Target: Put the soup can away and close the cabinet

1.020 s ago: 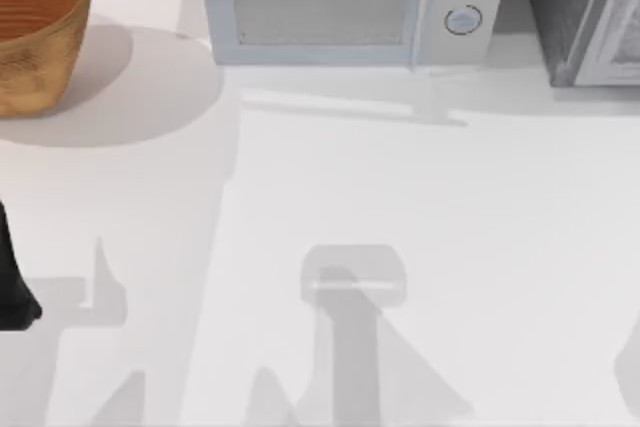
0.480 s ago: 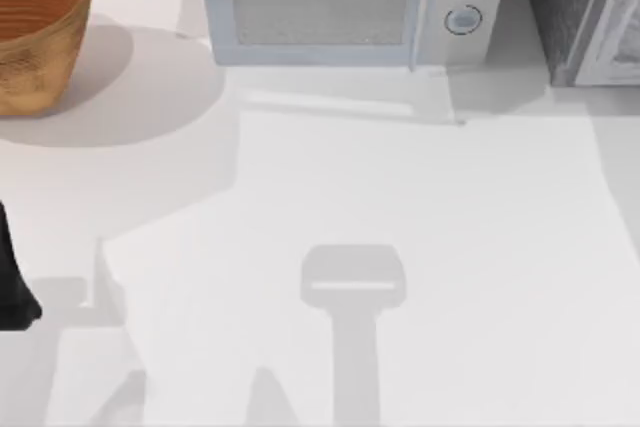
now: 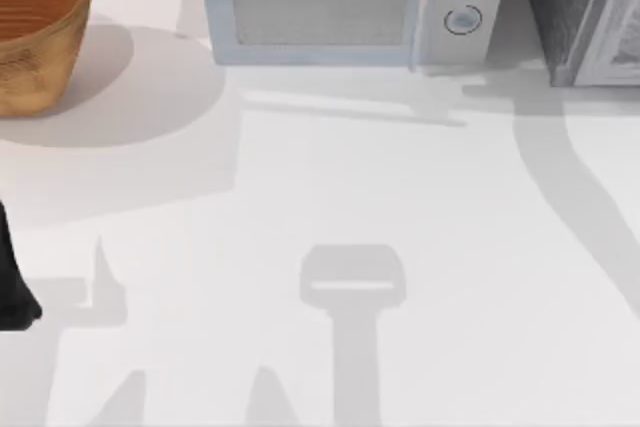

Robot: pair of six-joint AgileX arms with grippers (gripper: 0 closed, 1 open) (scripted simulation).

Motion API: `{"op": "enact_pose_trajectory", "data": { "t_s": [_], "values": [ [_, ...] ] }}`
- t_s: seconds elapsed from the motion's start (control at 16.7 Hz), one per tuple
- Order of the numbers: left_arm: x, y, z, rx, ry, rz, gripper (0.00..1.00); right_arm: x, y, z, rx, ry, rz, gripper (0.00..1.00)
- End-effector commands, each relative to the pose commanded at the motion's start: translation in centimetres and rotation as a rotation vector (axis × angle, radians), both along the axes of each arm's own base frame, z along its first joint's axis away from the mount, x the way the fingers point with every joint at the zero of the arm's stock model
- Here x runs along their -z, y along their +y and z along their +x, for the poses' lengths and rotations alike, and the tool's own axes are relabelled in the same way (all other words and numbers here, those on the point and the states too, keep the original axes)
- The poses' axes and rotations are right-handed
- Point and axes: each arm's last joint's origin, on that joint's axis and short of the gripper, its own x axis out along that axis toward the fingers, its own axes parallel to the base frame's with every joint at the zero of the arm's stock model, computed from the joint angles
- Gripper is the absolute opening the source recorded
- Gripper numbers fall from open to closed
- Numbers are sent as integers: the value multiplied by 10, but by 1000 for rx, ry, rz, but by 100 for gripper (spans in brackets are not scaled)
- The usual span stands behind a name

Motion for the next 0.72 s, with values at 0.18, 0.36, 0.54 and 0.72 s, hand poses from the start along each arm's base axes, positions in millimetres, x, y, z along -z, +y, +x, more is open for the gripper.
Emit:
{"op": "enact_pose_trajectory", "data": {
  "t_s": [0.18, 0.36, 0.54, 0.72],
  "values": [
    [0, 0, 0, 0, 0, 0, 100, 0, 0, 0, 0, 0, 0, 100],
    [0, 0, 0, 0, 0, 0, 100, -7, -10, -1, 43, -21, -2, 100],
    [0, 0, 0, 0, 0, 0, 100, -6, -9, 18, 43, -17, -5, 100],
    [0, 0, 0, 0, 0, 0, 100, -5, -9, 39, 42, -11, -7, 100]
  ]
}}
